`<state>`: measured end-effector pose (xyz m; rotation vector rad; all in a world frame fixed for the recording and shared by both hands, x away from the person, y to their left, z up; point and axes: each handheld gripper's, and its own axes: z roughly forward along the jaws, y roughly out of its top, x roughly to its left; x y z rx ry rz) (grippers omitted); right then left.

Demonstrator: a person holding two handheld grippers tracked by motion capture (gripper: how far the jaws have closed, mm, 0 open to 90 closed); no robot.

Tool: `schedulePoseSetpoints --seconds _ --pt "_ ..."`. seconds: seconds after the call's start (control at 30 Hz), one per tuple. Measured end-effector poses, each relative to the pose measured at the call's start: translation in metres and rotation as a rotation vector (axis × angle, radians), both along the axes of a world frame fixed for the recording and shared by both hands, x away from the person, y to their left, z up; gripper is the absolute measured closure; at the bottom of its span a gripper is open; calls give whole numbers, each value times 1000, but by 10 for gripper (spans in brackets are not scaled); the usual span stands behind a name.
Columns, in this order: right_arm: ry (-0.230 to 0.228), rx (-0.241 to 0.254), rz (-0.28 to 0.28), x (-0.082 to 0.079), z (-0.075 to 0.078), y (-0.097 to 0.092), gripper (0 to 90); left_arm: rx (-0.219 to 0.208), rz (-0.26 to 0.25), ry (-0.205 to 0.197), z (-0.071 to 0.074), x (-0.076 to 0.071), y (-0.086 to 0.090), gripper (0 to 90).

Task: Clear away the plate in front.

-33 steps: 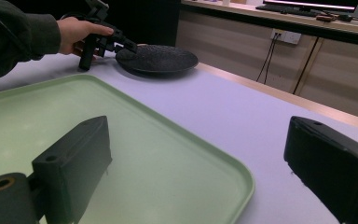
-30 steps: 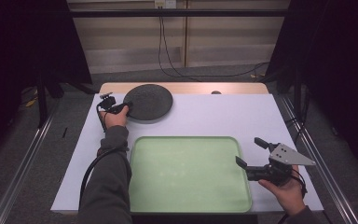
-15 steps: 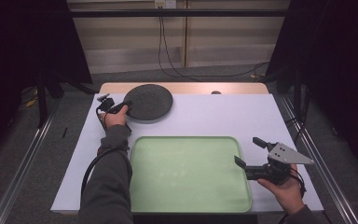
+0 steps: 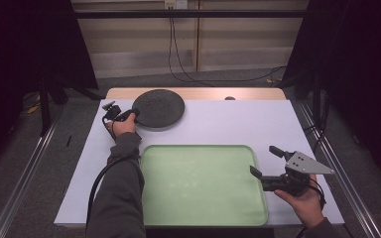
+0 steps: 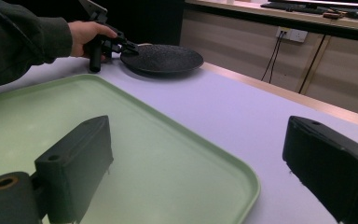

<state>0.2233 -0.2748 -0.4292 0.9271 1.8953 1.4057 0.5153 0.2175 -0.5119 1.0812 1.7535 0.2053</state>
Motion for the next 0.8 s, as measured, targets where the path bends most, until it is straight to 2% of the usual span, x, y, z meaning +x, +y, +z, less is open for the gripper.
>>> schedulePoseSetpoints --seconds 0.03,0.07,0.1,0.13,0.17,0.2,0.37,0.4,0.47,0.5,0.57,0.63,0.73,0.8 --pt "0 0 0 0 0 0 77 0 0 0 0 0 0 763" --pt "4 -1 -2 0 0 0 77 -1 -3 -24 3 -1 -1 769" --pt "4 -1 -2 0 0 0 77 -1 -3 -24 3 -1 -1 779" --pt "4 5 -5 0 0 0 77 -10 3 -52 10 -1 -2 791" --pt "4 5 -5 0 0 0 77 -10 3 -52 10 -1 -2 802" --pt "2 2 -4 -1 1 0 77 -4 -14 -88 19 0 -4 812" --pt "1 0 -4 -1 1 0 78 26 -42 -110 30 1 -8 836" --pt "5 0 -3 -1 1 0 78 45 -50 -116 31 1 -8 836" --pt "5 3 -4 -1 1 1 78 40 -50 -124 32 0 -9 840" --pt "5 3 -4 -1 1 1 78 27 -33 -125 33 0 -11 840" --pt "2 -2 -4 -1 1 0 78 14 -42 -149 35 0 -11 851" --pt "6 6 -13 -1 1 0 78 40 -79 -183 41 2 -15 864" --pt "7 -1 -6 -1 1 0 78 54 -94 -172 43 2 -16 864" --pt "7 -7 -3 -1 1 0 78 40 -72 -168 43 1 -17 864"
